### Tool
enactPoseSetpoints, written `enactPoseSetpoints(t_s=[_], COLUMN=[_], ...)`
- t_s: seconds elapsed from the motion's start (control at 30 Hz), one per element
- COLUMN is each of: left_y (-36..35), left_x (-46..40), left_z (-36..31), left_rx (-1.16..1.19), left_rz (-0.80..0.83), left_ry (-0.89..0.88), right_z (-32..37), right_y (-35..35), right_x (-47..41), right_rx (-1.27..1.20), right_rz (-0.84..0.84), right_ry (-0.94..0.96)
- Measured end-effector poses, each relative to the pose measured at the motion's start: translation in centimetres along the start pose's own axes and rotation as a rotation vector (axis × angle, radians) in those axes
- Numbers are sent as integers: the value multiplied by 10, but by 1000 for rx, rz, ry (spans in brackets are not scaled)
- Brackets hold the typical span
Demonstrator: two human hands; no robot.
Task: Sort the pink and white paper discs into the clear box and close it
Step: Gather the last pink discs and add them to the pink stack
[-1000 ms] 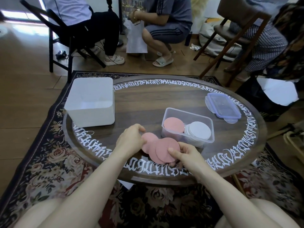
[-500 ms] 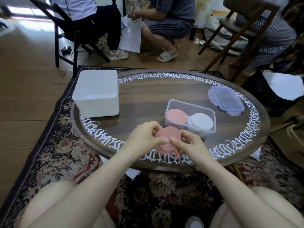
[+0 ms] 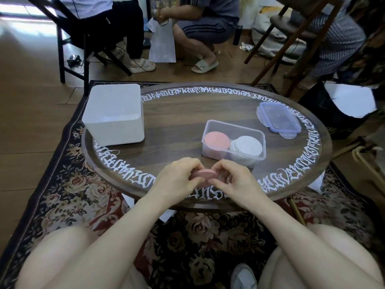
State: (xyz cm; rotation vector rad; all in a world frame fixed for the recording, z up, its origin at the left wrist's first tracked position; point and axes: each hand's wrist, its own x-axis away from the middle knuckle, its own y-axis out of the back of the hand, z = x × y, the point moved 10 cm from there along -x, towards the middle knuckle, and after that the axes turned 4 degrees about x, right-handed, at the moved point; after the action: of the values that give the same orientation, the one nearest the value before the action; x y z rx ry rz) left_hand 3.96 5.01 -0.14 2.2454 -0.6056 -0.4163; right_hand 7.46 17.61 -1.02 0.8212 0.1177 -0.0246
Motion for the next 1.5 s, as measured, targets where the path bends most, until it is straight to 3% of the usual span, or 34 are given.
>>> enactPoseSetpoints(t_s=[0.43,0.57,0.7,0.8,0.87,1.03,1.17,1.3,1.5], left_y=[-7,0,8,18,10,-19,-19,-24,-26], left_x=[-6,-12,-27,-41,-50,-52,-54,-50,-44], left_z=[5,13,0,1,12,21,19,18,18], left_rx=[25,332,576,470,545,932,984,998,978], left_rz=[-10,-88,-124,-186,-139,-54,-59,-37,-43], left_ry=[20,166,146,158,273,556,541,532,525], right_z=[-14,-21,-21,-24,-31,-56,-50,-42,-44], right_y=[-9,-1,32,79,97,83,63,56,49], right_x=[0,-3,-8,-18,-28,-53,-69,-76,-79], right_rx=[-114,-391,-633,-515,-405,-148,-14,275,447], right_rz=[69,29,-184,-428,-498,-381,-271,-221,-130], right_ry=[-97,-184,-257,-263,-298,-454,-422,-371,-337])
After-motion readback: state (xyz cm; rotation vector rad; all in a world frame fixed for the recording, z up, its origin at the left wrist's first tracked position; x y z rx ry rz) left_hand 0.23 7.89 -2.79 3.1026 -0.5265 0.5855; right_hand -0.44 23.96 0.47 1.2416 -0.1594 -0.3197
